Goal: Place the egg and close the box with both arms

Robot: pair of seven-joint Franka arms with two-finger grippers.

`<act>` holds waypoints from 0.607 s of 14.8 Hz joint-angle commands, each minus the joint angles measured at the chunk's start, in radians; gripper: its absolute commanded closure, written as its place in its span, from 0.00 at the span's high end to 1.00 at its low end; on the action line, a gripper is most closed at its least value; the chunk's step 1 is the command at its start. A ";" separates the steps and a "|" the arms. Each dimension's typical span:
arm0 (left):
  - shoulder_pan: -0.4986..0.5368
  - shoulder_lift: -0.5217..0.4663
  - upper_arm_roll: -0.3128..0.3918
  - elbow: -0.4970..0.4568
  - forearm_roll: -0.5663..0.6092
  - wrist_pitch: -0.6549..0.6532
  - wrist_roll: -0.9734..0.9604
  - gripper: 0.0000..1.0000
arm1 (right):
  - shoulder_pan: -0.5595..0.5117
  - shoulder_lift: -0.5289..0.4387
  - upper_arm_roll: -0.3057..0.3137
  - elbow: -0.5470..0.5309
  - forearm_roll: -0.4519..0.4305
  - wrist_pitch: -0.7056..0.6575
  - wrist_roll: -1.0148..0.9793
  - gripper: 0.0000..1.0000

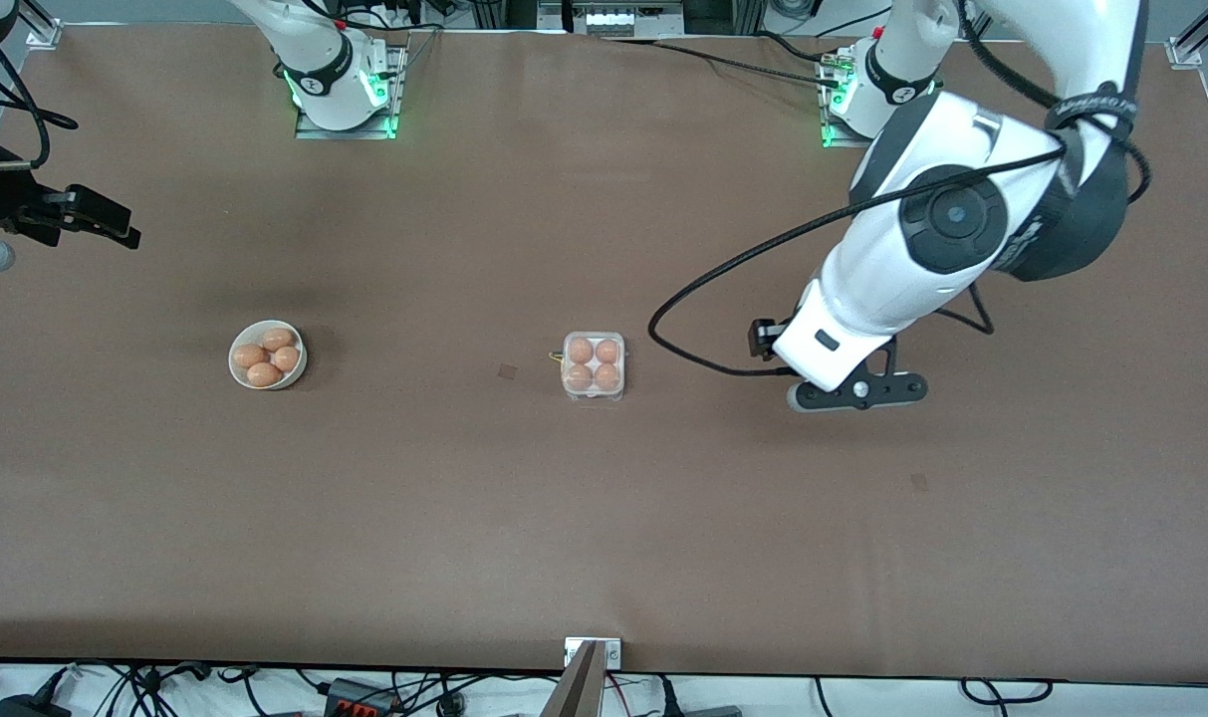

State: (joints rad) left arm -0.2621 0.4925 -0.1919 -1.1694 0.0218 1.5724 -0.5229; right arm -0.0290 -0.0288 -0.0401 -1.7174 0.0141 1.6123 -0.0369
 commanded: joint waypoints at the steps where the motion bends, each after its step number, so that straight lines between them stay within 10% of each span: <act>1: 0.061 -0.057 -0.015 -0.016 0.009 -0.066 0.121 1.00 | -0.009 -0.002 0.006 0.004 0.012 -0.008 -0.009 1.00; 9: 0.173 -0.310 0.005 -0.205 -0.020 -0.084 0.187 1.00 | -0.008 -0.003 0.006 0.004 0.012 -0.008 -0.009 1.00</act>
State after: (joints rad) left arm -0.1304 0.2925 -0.1896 -1.2593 0.0177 1.4768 -0.3632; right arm -0.0289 -0.0287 -0.0398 -1.7174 0.0141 1.6123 -0.0369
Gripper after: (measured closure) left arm 0.000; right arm 0.000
